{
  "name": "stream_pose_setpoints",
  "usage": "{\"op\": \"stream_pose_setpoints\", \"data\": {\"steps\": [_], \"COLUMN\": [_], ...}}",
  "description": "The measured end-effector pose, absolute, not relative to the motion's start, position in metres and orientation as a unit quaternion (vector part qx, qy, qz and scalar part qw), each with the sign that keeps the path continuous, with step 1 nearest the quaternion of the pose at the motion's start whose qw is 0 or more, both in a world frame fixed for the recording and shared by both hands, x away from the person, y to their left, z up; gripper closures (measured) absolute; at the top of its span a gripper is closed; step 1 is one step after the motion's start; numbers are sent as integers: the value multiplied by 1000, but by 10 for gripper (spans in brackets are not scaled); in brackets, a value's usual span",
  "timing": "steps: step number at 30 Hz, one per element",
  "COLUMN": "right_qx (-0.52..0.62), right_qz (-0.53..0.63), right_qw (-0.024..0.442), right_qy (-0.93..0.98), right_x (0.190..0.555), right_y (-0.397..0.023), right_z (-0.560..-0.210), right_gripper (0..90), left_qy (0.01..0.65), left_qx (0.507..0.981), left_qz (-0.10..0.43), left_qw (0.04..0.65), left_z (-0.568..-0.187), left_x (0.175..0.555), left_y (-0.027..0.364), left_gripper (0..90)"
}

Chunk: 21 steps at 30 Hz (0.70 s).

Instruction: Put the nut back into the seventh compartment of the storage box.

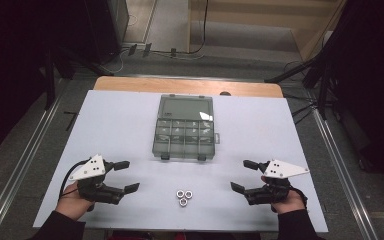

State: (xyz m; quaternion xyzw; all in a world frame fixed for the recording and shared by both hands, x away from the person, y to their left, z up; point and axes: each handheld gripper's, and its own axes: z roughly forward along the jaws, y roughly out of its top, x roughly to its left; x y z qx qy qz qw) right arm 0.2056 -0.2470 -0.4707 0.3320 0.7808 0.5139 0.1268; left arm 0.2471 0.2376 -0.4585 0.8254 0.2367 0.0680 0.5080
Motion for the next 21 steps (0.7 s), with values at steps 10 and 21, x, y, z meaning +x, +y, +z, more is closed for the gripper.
{"op": "stream_pose_setpoints", "data": {"steps": [10,21], "right_qx": [334,337], "right_qz": [514,502], "right_qw": [122,111], "right_qy": [780,789], "right_x": [206,206], "right_y": [-248,-249], "right_z": [-471,-473], "right_gripper": [142,142], "left_qy": [241,240], "left_qx": [830,832], "left_qz": [68,66], "left_qw": [498,496], "left_z": [-459,-460], "left_x": [248,250], "left_y": [238,236], "left_gripper": [198,198]}}
